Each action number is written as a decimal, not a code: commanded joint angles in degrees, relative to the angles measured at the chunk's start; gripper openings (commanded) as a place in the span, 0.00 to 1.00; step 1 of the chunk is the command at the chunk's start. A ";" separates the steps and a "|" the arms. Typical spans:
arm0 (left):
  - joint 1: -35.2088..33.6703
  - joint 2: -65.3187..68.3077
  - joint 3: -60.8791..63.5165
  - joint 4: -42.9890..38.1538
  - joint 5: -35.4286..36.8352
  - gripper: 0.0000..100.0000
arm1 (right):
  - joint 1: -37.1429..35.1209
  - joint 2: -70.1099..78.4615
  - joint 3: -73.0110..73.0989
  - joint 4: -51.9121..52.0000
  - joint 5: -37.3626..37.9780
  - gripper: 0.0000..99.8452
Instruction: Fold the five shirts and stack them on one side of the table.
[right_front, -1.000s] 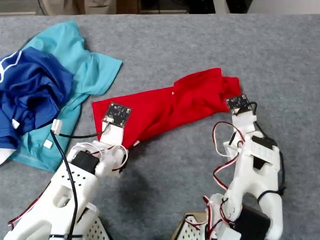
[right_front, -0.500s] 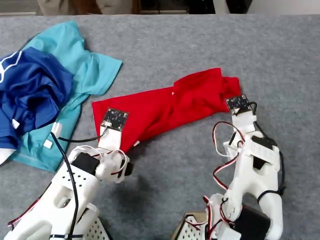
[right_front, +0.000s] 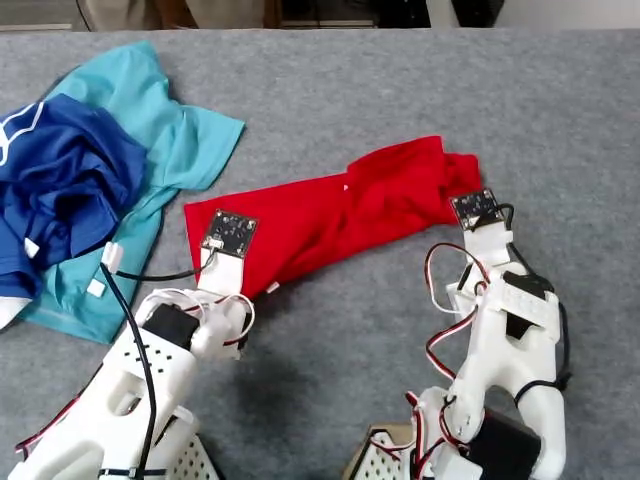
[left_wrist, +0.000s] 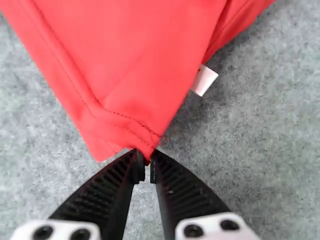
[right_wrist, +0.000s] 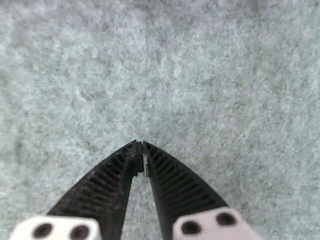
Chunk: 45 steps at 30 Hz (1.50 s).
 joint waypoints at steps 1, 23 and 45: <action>0.09 -0.84 -3.78 1.41 0.62 0.02 | -0.48 -1.54 0.04 -1.05 -0.62 0.00; -5.89 -0.84 -69.45 31.30 0.35 0.02 | 0.66 -20.09 -28.18 25.23 -1.41 0.00; -9.23 -1.10 -29.10 38.33 -26.11 0.02 | -22.90 32.04 -93.58 64.79 -0.53 0.15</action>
